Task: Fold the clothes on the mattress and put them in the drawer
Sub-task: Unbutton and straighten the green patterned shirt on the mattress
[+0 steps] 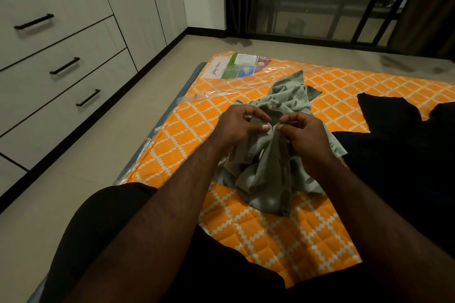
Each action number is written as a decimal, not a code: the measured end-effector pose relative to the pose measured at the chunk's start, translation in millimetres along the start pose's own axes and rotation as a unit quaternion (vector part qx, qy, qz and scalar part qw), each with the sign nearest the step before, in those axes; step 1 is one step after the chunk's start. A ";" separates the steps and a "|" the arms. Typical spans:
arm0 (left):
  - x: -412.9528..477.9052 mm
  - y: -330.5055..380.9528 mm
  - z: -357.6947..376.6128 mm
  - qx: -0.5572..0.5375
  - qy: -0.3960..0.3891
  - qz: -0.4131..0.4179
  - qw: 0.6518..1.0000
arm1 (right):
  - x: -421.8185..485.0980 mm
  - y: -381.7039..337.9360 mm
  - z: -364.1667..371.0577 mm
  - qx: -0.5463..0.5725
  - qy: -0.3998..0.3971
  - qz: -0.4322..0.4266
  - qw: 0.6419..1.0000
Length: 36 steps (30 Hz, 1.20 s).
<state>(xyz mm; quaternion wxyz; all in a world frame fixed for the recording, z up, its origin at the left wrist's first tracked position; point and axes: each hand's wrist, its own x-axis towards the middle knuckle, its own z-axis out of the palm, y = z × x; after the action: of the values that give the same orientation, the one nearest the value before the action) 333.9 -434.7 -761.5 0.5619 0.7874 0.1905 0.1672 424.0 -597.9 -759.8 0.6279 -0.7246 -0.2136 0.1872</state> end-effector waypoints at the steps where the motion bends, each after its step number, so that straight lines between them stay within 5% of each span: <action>1: -0.2 0.9 -0.2 -0.003 -0.011 -0.002 1.000 | 1.6 1.7 -0.4 -0.004 0.003 0.001 1.000; 6: -2.0 4.4 2.0 0.027 -0.056 -0.007 0.998 | 3.7 5.4 0.4 -0.021 0.004 -0.022 1.000; 17: -2.3 -1.8 5.2 -0.005 0.001 -0.036 0.999 | 2.3 10.1 3.9 -0.146 -0.009 -0.098 0.984; 36: -1.9 -2.6 10.9 0.066 0.076 -0.026 0.995 | -5.2 1.0 4.2 -0.051 0.003 -0.060 0.997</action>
<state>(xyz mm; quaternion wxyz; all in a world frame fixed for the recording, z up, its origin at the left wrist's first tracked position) 337.2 -443.8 -767.5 0.4967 0.8026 0.2637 0.1989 417.5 -597.3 -761.4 0.6005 -0.7425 -0.2637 0.1359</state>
